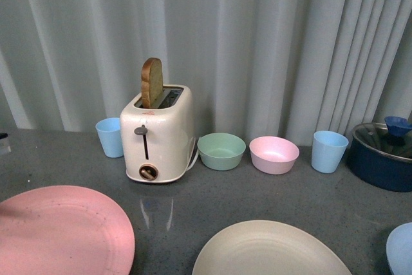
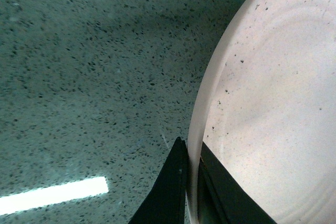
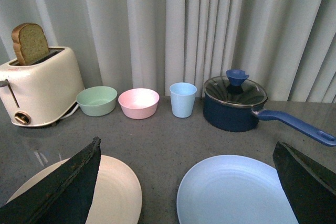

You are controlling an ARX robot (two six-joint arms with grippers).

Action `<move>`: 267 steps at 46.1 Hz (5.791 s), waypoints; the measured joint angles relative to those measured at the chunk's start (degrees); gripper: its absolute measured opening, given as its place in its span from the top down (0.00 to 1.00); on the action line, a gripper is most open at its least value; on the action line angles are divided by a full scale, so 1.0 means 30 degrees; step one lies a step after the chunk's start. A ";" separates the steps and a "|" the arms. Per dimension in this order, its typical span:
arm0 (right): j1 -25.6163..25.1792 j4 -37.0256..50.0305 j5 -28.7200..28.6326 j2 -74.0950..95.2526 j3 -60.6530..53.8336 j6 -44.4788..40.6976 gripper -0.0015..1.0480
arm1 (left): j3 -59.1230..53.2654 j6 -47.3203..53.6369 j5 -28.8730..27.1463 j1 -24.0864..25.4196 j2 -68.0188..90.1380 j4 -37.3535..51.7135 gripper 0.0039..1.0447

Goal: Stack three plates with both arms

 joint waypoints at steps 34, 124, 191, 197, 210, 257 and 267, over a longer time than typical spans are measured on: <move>0.0000 0.0000 0.0000 0.0000 0.0000 0.0000 0.07 | -0.0372 -0.0823 0.3191 -0.3956 -0.4962 -0.1712 0.97; 0.0000 0.0000 0.0000 0.0000 0.0000 0.0000 0.07 | 0.5129 -0.7359 -0.0517 -1.3478 0.3439 -0.0474 0.64; 0.0007 0.0000 0.0007 0.0000 0.0000 0.0000 0.07 | -2.3154 -0.8961 -0.7766 -0.8167 -2.3664 2.2352 0.97; 0.0000 0.0000 0.0000 0.0000 0.0000 0.0000 0.07 | -2.4050 -0.8961 -0.7125 -0.7497 -2.5616 2.1369 0.97; 0.0007 0.0000 -0.0007 0.0000 0.0000 0.0000 0.07 | -2.5318 -0.9012 -0.5282 -0.5588 -2.8953 1.9314 0.97; 0.0007 0.0000 0.0000 0.0000 0.0000 0.0000 0.07 | -2.5471 -0.9020 -0.5231 -0.5581 -3.6778 1.2342 0.97; 0.0007 0.0000 0.0007 0.0000 0.0000 0.0000 0.07 | -2.5463 -0.9020 -0.5217 -0.5581 -4.0020 0.9020 0.97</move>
